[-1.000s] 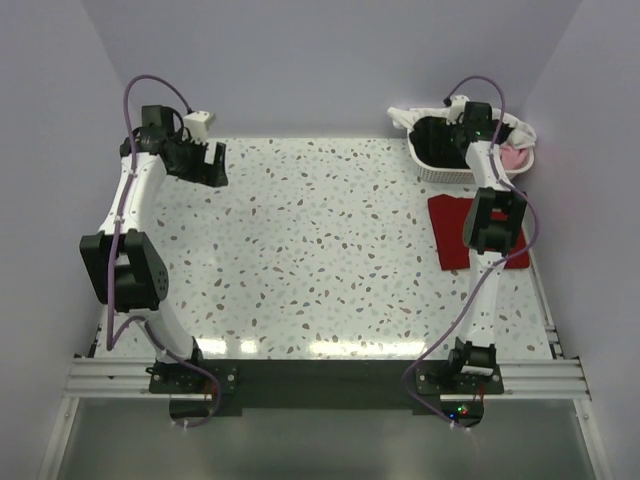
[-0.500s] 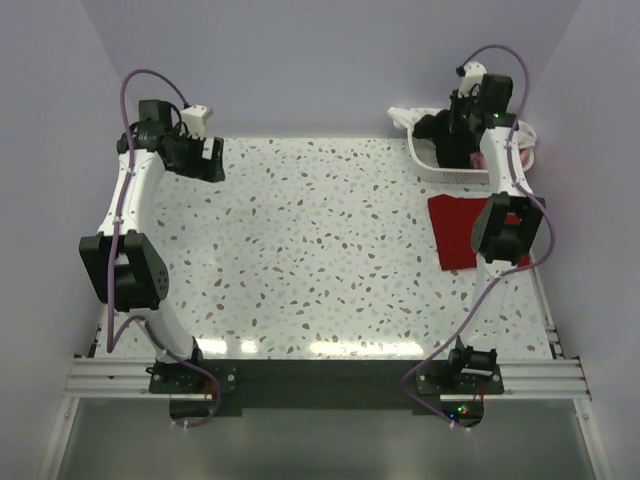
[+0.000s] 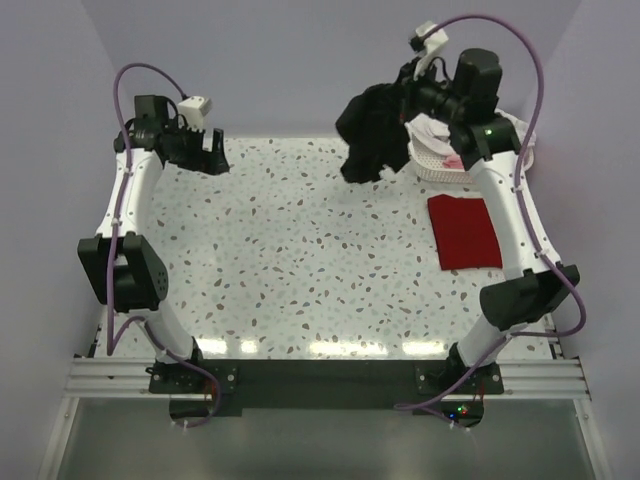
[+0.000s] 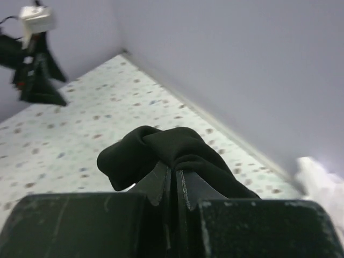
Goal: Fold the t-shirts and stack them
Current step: Move the tshirt to the center of the board, then flatten the tshirt out
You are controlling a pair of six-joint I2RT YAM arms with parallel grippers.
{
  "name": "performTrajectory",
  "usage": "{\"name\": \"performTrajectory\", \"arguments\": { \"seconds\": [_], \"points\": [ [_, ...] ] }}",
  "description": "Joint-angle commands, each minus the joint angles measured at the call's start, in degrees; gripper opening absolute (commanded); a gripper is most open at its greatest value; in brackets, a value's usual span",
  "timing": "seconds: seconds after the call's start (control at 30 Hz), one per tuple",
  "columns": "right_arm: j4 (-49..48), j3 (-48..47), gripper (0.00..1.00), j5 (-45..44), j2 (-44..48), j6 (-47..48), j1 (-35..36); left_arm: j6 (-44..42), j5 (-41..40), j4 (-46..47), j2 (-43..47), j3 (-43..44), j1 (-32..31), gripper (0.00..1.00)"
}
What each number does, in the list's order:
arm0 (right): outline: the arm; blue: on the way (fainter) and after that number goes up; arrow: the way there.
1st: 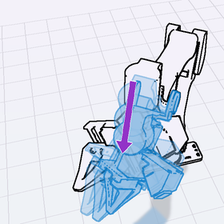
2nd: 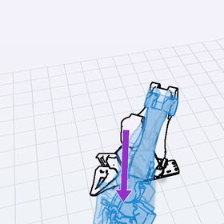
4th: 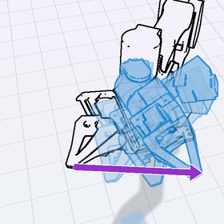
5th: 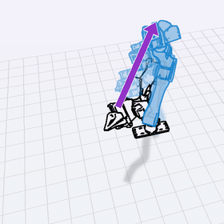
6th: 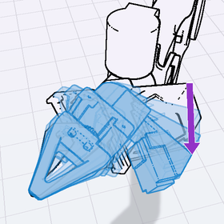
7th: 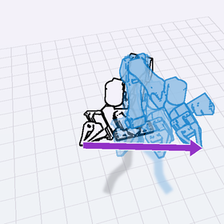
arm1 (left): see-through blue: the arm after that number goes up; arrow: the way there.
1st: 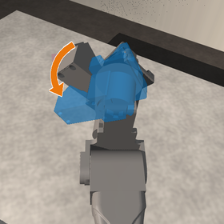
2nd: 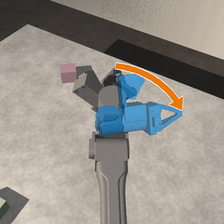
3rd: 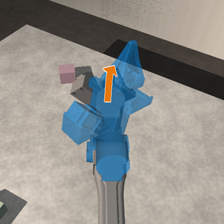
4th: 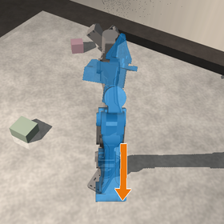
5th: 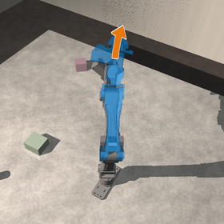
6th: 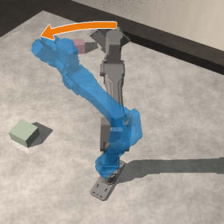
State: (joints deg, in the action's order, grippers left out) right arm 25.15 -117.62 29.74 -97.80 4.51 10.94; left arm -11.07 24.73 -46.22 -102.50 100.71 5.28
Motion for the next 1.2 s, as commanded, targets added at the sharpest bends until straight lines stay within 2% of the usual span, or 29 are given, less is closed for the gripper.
{"name": "performTrajectory", "arguments": {
  "seconds": [0.0,0.1,0.13,0.17,0.2,0.23,0.33,0.47,0.53,0.57,0.6,0.63,0.77,0.83,0.97,1.17],
  "points": [
    [-4.75,8.27,0.0,2.18,2.43,-10.3,2.16,1.23,3.83,2.45,3.79,3.09,0.87,1.0],
    [-2.03,12.23,0.0,-2.05,2.44,-13.55,-4.58,-0.87,4.36,0.96,5.02,2.22,1.22,1.0],
    [-1.51,13.37,0.04,-1.35,1.92,-15.92,-10.7,-1.4,4.62,0.52,5.38,1.0,1.23,1.0],
    [-0.72,14.78,0.25,0.31,1.04,-19.59,-14.5,-1.76,4.97,0.51,5.9,0.03,1.14,1.0],
    [1.29,14.18,0.92,4.5,-2.71,-18.67,-16.72,-3.15,5.93,0.34,6.95,-1.11,1.22,1.0],
    [12.45,12.26,0.99,4.28,-5.01,-12.66,-18.92,-4.12,8.2,0.6,7.57,-3.39,1.14,1.0],
    [31.47,3.91,0.99,4.63,-13.54,-0.52,-19.46,-6.85,11.03,2.61,9.59,-8.75,0.35,1.0],
    [31.54,8.72,0.99,2.7,-13.21,5.57,-17.63,-12.12,6.85,3.76,9.51,-14.3,-4.65,1.0],
    [33.98,9.6,0.98,-1.06,-12.86,8.92,-13.78,-14.32,5.33,4.55,8.2,-17.37,-8.59,1.0],
    [34.35,11.61,0.97,-2.48,-12.51,12.33,-12.36,-14.5,4.46,4.99,7.23,-18.26,-9.66,0.96],
    [34.36,13.02,0.96,-4.14,-12.07,13.67,-11.39,-14.51,4.8,5.52,6.7,-19.05,-10.37,0.94],
    [34.01,15.9,0.95,-6.68,-11.02,15.86,-7.55,-14.33,5.41,6.05,6.09,-20.19,-11.77,0.89],
    [30.67,22.52,0.88,-10.21,-9.69,17.37,-3.21,-12.49,5.42,8.68,2.49,-21.69,-15.03,0.8],
    [30.4,25.58,0.81,-11.45,-9.34,18.6,-1.11,-11.34,5.5,10.26,0.46,-21.78,-17.3,0.77],
    [27.07,31.57,0.79,-12.77,-7.85,17.46,1.1,-10.55,4.8,12.99,-2.35,-21.69,-20.92,0.75],
    [22.58,34.39,0.77,-14.71,-9.6,13.68,2.86,-8.44,5.59,14.31,-5.87,-22.22,-24.79,0.73]
  ]
}}
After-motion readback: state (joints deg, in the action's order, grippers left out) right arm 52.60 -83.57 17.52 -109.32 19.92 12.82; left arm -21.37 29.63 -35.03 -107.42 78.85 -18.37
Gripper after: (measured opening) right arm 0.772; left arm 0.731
